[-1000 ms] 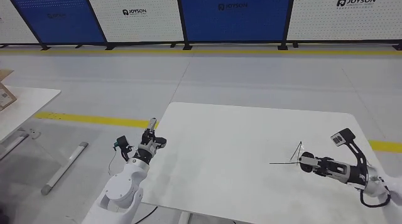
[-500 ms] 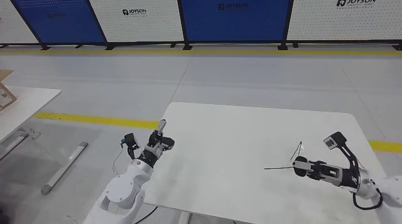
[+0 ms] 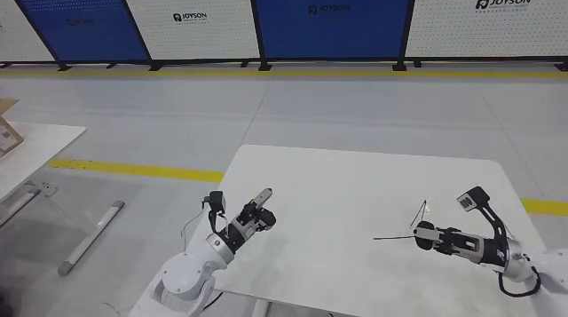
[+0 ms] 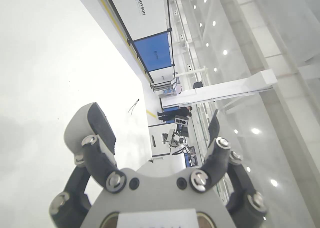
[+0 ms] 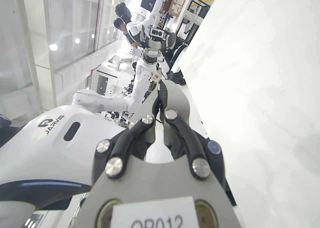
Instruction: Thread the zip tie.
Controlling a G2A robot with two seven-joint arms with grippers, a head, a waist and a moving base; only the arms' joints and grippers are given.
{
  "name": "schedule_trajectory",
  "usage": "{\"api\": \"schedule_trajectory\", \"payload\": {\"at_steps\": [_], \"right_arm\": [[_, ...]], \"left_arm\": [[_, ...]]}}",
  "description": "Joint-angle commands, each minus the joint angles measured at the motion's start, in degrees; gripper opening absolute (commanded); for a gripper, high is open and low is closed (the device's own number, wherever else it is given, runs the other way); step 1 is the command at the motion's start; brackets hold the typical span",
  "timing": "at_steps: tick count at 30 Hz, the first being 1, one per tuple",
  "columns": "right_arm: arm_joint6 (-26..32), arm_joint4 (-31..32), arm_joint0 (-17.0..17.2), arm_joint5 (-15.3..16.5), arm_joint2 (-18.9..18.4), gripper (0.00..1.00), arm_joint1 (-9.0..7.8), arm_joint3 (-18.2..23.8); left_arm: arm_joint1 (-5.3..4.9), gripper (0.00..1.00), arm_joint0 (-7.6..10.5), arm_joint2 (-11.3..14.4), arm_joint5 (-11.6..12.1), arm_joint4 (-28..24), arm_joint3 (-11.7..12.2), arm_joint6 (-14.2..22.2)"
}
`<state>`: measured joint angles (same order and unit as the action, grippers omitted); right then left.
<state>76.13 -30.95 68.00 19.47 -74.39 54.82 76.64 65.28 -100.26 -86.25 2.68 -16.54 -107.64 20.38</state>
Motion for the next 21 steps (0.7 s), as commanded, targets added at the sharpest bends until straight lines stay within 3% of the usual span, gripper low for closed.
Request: {"api": "schedule_trajectory", "payload": {"at_steps": [1, 5, 8, 12, 15, 21], "right_arm": [[-0.3, -0.8, 0.7, 0.0, 0.2, 0.00, 0.07, 1.0], [-3.4, -1.7, 2.7, 0.0, 1.3, 0.00, 0.56, 2.8], [-5.5, -0.6, 2.6, 0.0, 3.2, 0.00, 1.25, 2.9], [-6.6, -1.5, 3.0, 0.0, 3.6, 0.00, 2.14, 4.4], [-6.7, -2.2, 4.2, 0.0, 2.6, 0.00, 2.72, 5.3], [-6.4, -2.2, 4.4, 0.0, 2.6, 0.00, 2.81, 5.3]], "left_arm": [[0.02, 1.00, 0.06, 0.0, 0.0, -0.2, 0.0, -0.1], [0.03, 1.00, 0.31, -0.3, 1.2, -4.3, 1.2, 2.6], [-0.03, 1.00, 1.14, 0.9, 0.3, -4.8, 1.9, 5.7], [0.05, 1.00, 1.78, 3.6, -0.1, -3.1, 2.2, 6.7], [0.18, 1.00, 2.44, 5.2, -1.7, -3.7, 3.0, 6.7], [0.20, 1.00, 2.66, 5.4, -1.9, -3.4, 3.2, 6.3]]}}
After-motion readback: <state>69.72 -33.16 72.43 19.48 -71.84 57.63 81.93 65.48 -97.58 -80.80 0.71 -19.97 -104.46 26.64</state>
